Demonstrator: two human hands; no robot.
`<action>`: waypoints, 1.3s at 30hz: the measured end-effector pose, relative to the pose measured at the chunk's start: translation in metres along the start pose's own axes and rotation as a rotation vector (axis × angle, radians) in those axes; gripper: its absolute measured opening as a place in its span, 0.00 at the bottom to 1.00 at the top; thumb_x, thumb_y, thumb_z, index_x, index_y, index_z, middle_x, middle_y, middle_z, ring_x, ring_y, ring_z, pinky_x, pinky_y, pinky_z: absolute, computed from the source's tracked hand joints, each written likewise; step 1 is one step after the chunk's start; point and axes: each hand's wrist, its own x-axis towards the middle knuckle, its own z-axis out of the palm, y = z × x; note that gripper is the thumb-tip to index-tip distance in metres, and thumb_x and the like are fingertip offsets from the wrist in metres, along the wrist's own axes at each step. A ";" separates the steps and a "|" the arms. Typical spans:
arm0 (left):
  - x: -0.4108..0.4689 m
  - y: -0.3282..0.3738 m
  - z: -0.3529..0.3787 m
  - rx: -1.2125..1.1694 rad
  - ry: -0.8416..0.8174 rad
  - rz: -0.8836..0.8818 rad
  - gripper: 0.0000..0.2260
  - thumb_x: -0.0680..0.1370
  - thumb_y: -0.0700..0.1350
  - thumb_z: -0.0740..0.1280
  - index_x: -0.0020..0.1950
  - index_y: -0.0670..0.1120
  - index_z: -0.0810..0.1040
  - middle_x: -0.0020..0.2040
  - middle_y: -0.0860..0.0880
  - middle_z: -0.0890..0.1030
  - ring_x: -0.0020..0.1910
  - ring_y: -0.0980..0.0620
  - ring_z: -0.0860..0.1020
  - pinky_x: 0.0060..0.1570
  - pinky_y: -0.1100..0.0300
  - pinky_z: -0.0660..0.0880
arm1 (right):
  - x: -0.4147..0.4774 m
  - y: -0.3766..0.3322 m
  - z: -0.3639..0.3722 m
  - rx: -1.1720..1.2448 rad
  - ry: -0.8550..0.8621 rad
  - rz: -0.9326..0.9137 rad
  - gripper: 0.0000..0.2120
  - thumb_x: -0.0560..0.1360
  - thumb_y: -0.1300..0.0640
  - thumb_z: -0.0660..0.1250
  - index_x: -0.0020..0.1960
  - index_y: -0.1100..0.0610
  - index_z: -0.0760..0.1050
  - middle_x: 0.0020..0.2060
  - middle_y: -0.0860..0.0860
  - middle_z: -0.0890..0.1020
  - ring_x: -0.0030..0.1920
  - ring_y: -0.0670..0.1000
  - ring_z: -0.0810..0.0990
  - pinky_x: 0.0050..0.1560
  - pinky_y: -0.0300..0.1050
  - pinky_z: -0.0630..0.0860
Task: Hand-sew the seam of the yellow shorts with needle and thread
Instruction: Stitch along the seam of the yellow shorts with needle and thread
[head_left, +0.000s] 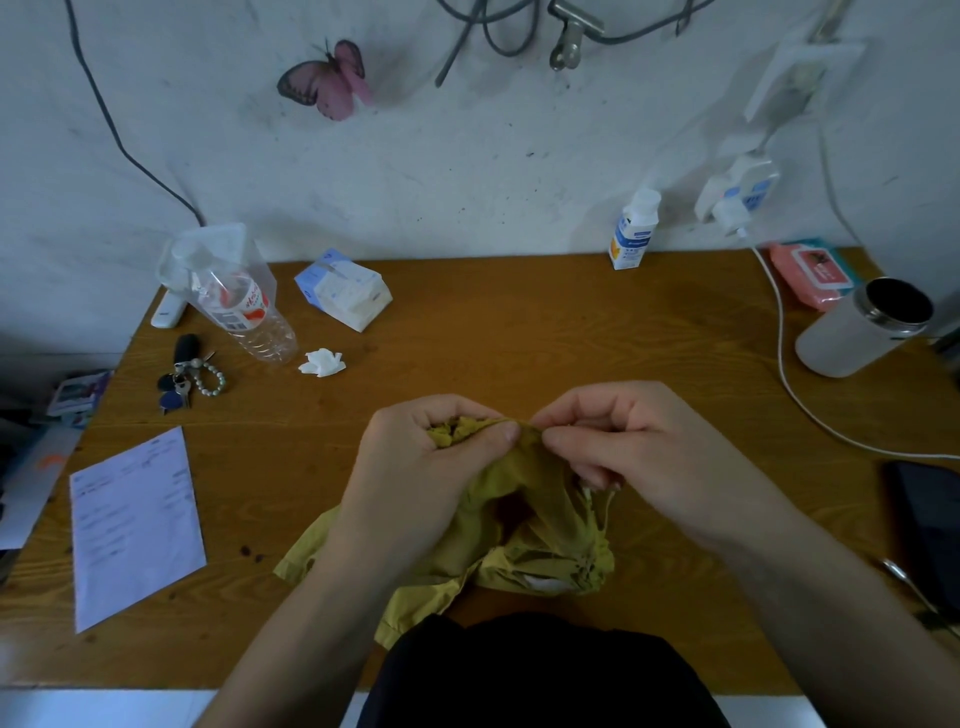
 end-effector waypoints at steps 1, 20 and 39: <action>0.001 0.000 -0.001 -0.040 -0.028 -0.031 0.04 0.71 0.43 0.72 0.38 0.50 0.85 0.35 0.48 0.85 0.38 0.48 0.83 0.41 0.51 0.80 | 0.001 0.001 -0.002 0.036 -0.025 0.012 0.08 0.75 0.61 0.65 0.42 0.55 0.82 0.22 0.46 0.73 0.25 0.44 0.69 0.28 0.32 0.67; 0.010 -0.002 0.000 -0.528 -0.305 -0.369 0.05 0.62 0.39 0.73 0.36 0.41 0.83 0.31 0.43 0.83 0.29 0.49 0.82 0.30 0.60 0.79 | -0.001 0.010 -0.007 0.217 -0.116 0.055 0.04 0.69 0.57 0.68 0.39 0.55 0.81 0.22 0.47 0.71 0.24 0.44 0.67 0.29 0.34 0.66; 0.007 -0.013 -0.001 -0.711 -0.408 -0.427 0.05 0.68 0.36 0.69 0.41 0.37 0.83 0.37 0.39 0.84 0.35 0.45 0.83 0.38 0.55 0.81 | 0.005 0.019 0.004 0.298 -0.094 -0.040 0.07 0.70 0.54 0.67 0.46 0.56 0.73 0.27 0.47 0.77 0.30 0.43 0.74 0.32 0.33 0.72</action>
